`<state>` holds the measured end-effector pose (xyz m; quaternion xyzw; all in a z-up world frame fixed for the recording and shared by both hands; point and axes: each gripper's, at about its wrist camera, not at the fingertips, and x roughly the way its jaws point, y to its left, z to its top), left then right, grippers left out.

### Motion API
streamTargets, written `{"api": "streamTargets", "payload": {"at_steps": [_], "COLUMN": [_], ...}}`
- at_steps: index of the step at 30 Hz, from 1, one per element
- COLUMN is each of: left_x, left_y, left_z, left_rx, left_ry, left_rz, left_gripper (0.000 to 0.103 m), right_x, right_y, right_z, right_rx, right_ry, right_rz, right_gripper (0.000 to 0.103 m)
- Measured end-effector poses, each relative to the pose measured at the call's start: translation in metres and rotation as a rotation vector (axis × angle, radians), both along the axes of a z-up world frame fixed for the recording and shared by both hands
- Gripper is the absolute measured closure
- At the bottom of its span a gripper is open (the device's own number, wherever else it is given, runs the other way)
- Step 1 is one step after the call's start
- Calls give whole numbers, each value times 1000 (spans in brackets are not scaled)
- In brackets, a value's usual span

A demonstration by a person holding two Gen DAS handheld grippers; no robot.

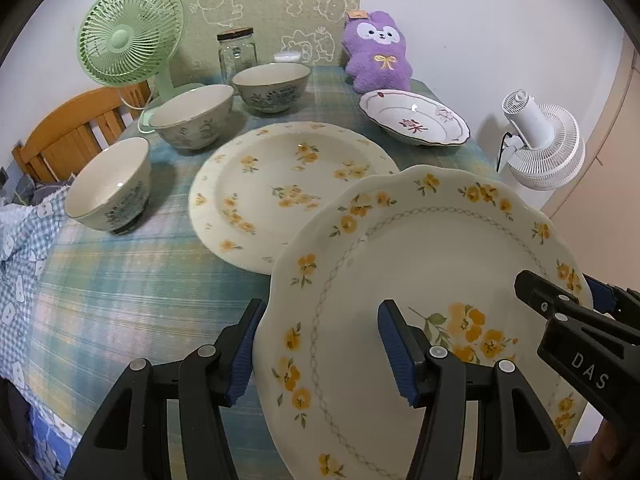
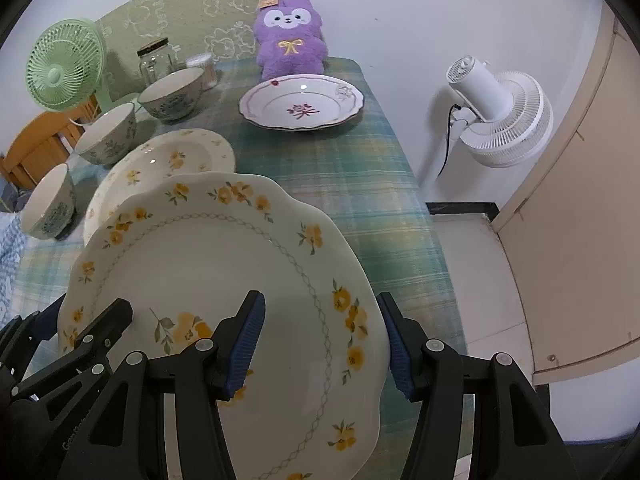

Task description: Organize plates and bowls

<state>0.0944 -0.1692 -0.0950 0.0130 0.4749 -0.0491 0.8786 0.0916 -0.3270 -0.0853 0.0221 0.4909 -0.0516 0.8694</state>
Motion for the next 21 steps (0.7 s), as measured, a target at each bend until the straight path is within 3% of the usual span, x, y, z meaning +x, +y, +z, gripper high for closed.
{"api": "streamTargets", "payload": {"at_steps": [21], "left_x": [13], "left_y": [-52], "left_z": [-34], "left_rx": [1], "left_ry": [84], "left_rz": [7], "left_gripper": [46], "right_x": [18], "right_y": [-55], "right_z": [-41], "right_rx": [6], "right_ry": [102], "right_rz": [-10], "right_gripper": [43]}}
